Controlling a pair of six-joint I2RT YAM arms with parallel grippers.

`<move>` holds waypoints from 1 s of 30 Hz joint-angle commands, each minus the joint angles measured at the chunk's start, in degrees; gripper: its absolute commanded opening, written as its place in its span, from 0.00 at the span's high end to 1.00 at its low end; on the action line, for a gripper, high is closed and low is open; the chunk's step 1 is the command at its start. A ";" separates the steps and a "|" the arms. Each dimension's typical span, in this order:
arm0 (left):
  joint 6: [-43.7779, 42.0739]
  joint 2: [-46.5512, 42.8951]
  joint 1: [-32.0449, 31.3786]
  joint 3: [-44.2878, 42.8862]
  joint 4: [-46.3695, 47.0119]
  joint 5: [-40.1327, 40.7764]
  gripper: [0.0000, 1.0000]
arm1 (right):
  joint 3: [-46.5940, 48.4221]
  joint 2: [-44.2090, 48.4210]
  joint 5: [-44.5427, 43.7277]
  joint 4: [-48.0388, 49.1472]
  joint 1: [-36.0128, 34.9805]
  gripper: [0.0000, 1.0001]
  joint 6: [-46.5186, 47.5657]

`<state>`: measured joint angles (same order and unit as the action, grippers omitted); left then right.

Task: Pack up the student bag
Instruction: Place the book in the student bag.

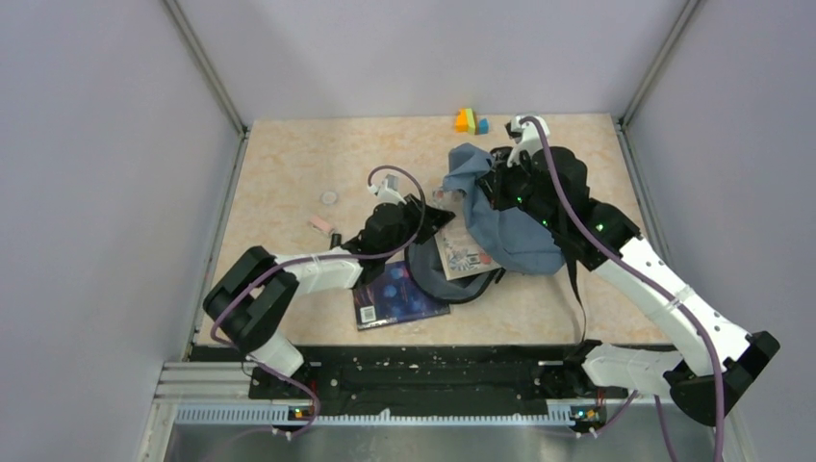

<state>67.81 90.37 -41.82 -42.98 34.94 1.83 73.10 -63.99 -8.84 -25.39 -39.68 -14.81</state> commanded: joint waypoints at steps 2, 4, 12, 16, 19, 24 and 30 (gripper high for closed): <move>0.40 5.45 0.93 -7.81 11.18 7.02 1.00 | 2.08 4.21 3.23 11.97 0.13 1.00 -1.78; 0.41 7.45 1.10 -9.53 11.18 8.03 1.00 | 1.96 3.92 3.60 11.98 0.12 1.00 -1.78; -1.37 13.57 -0.31 -16.10 10.62 10.10 1.00 | 0.83 2.64 3.60 13.11 0.13 1.00 -1.02; -1.07 20.63 -3.81 -22.35 10.21 7.21 1.00 | 0.62 1.18 0.97 13.65 0.13 1.00 0.28; -1.10 23.85 -5.36 -24.91 9.63 5.63 0.94 | 0.38 0.55 -1.73 13.49 0.11 1.00 1.74; -7.92 19.78 -4.80 -22.88 3.49 8.00 0.59 | -0.30 0.52 -4.19 13.12 0.09 1.00 3.26; -20.51 7.37 -4.69 -17.45 -9.32 16.99 0.11 | -1.11 1.42 -8.12 12.84 0.13 1.00 5.15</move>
<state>57.08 108.55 -46.96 -63.11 30.44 11.09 71.24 -65.12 -12.97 -21.65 -39.33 -11.68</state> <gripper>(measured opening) 0.813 0.040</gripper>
